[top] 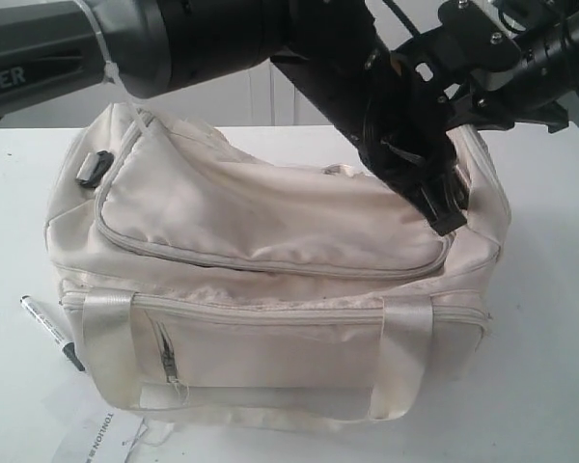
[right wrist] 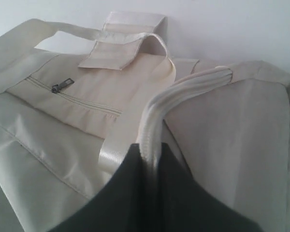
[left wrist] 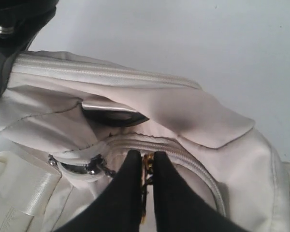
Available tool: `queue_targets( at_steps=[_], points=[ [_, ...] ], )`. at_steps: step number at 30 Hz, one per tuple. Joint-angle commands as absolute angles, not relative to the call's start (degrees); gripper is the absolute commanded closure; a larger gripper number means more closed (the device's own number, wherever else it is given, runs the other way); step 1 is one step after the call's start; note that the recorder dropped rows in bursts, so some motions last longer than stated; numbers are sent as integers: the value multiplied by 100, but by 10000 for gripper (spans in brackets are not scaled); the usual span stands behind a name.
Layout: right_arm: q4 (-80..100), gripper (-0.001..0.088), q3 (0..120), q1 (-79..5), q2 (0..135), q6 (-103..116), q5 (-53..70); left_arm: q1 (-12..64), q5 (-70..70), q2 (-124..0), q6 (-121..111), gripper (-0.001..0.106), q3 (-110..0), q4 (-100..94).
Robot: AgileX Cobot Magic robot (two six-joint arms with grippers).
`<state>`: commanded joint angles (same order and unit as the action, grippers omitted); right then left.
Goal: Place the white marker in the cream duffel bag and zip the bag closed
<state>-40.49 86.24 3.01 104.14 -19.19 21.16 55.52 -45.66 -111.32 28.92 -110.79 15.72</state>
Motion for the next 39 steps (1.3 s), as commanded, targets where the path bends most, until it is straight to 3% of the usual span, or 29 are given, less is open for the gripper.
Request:
queue_targets(
  at_steps=[8, 12, 28, 34, 36, 39],
  points=[
    [-3990, 868, 8624, 301, 10346, -2163, 2267, 5532, -3344, -11131, 2823, 1053, -11079, 355],
    [-3774, 868, 8624, 301, 10346, -2460, 2975, 5381, -2935, -11143, 2357, 1053, -11079, -496],
    [-3742, 868, 9464, 602, 10418, -2163, 5130, 5333, -3434, -11143, 1611, 1053, -11079, -518],
    [-3755, 862, 9464, 602, 10578, -2163, 5351, 5333, -3562, -11143, 1446, 1053, -11079, -518],
    [-3777, 807, 9464, 602, 10628, -2185, 5399, 5333, -3604, -11143, 1339, 1053, -11079, -518],
    [-3786, 649, 9464, 602, 10651, -2273, 5371, 5333, -3512, -11143, 1278, 1053, -11079, -518]
  ],
)
